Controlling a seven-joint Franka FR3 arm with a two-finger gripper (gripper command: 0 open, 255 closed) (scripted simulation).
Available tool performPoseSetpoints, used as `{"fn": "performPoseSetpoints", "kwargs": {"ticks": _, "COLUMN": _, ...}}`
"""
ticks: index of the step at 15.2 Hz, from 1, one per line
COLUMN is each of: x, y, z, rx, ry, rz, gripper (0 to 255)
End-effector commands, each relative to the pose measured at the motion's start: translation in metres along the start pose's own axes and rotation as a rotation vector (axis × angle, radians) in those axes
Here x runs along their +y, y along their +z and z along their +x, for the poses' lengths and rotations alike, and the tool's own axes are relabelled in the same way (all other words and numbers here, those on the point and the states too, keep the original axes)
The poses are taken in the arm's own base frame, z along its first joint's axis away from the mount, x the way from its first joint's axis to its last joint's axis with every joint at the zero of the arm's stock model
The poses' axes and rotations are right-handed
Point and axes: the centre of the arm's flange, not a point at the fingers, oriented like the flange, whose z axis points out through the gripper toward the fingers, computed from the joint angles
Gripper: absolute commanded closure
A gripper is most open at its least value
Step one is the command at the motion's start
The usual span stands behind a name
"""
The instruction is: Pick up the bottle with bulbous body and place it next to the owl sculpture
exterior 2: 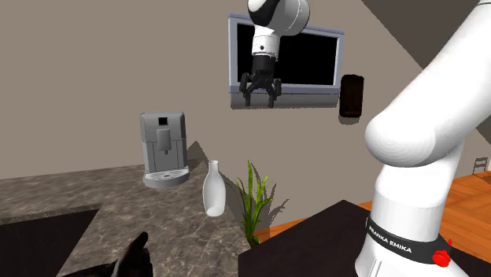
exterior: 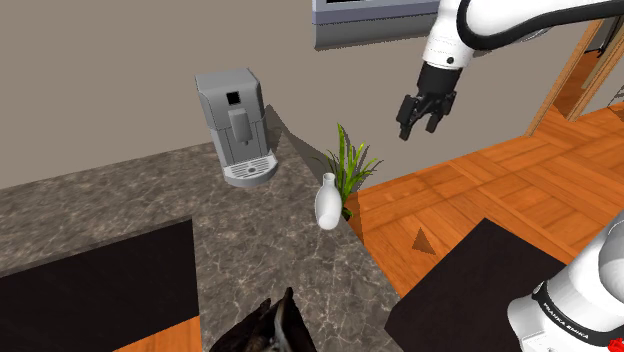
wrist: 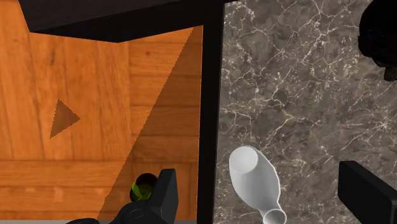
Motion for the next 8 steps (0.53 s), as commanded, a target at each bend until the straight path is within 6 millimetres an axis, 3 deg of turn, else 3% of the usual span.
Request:
{"fn": "performPoseSetpoints", "kwargs": {"ticks": 1, "x": -0.009, "y": 0.019, "z": 0.019, "rx": -0.004, "ry": 0.003, "rz": -0.006, "gripper": 0}}
{"fn": "performPoseSetpoints", "kwargs": {"ticks": 8, "x": -0.035, "y": 0.088, "z": 0.078, "rx": -0.022, "ry": 0.012, "rz": -0.027, "gripper": 0}}
